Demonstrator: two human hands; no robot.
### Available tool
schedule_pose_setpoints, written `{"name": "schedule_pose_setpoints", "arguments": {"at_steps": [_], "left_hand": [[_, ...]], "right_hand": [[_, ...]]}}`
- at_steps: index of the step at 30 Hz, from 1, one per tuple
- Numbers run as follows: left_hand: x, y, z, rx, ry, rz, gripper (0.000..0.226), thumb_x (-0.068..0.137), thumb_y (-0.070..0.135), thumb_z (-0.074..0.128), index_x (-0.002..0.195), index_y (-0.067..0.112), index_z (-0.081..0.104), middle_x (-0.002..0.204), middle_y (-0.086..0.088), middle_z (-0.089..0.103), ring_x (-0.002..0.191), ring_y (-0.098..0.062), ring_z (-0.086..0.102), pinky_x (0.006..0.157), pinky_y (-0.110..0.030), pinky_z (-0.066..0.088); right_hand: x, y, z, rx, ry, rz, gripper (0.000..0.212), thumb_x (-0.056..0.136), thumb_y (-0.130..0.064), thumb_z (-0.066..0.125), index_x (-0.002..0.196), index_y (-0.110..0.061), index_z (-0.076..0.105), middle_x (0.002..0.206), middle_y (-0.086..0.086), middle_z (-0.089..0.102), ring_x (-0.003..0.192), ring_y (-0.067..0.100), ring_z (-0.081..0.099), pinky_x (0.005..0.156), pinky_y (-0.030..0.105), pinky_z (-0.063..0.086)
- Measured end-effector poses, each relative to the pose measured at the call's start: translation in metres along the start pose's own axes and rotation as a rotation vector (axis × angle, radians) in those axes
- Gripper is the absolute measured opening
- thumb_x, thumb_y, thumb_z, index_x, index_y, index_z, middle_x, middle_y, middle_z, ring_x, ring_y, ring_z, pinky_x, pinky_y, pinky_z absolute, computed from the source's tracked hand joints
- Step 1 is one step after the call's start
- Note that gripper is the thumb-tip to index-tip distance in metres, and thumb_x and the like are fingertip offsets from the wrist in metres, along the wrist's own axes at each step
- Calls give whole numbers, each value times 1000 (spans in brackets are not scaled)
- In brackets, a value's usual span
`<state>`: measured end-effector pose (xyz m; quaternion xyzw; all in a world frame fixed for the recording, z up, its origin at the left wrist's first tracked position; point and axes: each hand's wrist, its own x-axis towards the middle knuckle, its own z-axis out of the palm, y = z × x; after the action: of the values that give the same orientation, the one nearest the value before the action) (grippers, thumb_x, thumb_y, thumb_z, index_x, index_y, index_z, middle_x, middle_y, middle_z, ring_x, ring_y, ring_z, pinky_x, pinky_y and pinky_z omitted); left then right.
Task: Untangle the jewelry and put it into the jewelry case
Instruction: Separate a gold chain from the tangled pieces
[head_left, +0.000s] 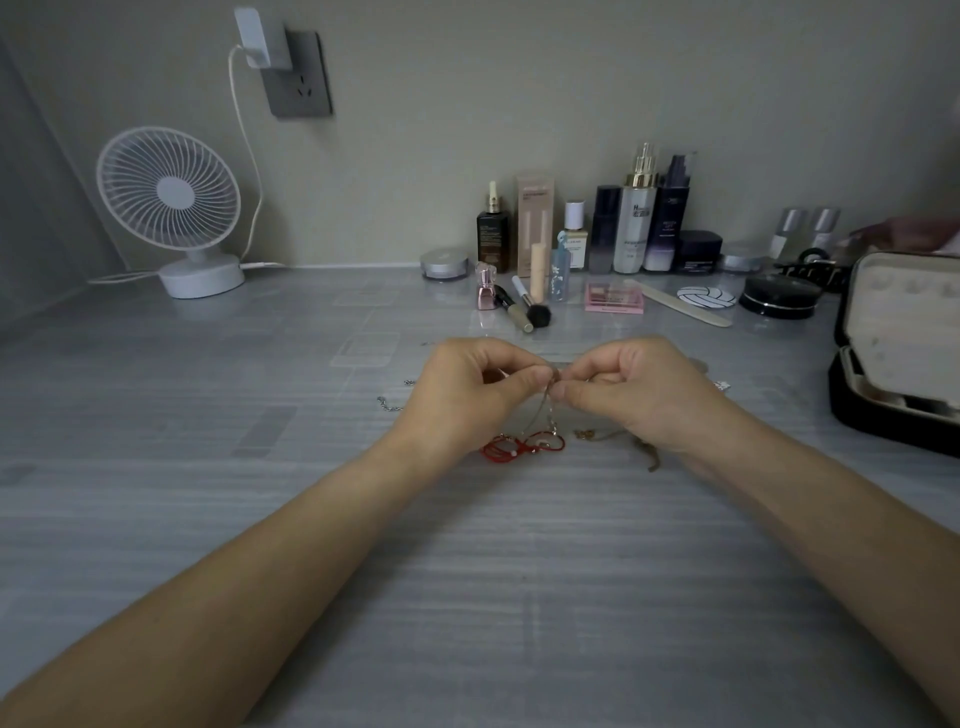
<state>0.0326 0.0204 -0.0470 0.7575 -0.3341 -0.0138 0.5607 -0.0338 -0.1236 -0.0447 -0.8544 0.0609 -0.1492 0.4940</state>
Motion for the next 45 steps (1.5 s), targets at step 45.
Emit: {"name": "schedule_pose_setpoints", "arguments": {"at_steps": [45], "left_hand": [[5, -7, -7, 189, -83, 6, 22, 81, 16, 69, 66, 27, 58, 64, 12, 55, 48, 4, 47, 48, -9, 37]], "right_hand": [[3, 6, -12, -157, -10, -45, 11, 76, -22, 74, 67, -22, 67, 30, -10, 31, 31, 6, 23, 37, 15, 22]]}}
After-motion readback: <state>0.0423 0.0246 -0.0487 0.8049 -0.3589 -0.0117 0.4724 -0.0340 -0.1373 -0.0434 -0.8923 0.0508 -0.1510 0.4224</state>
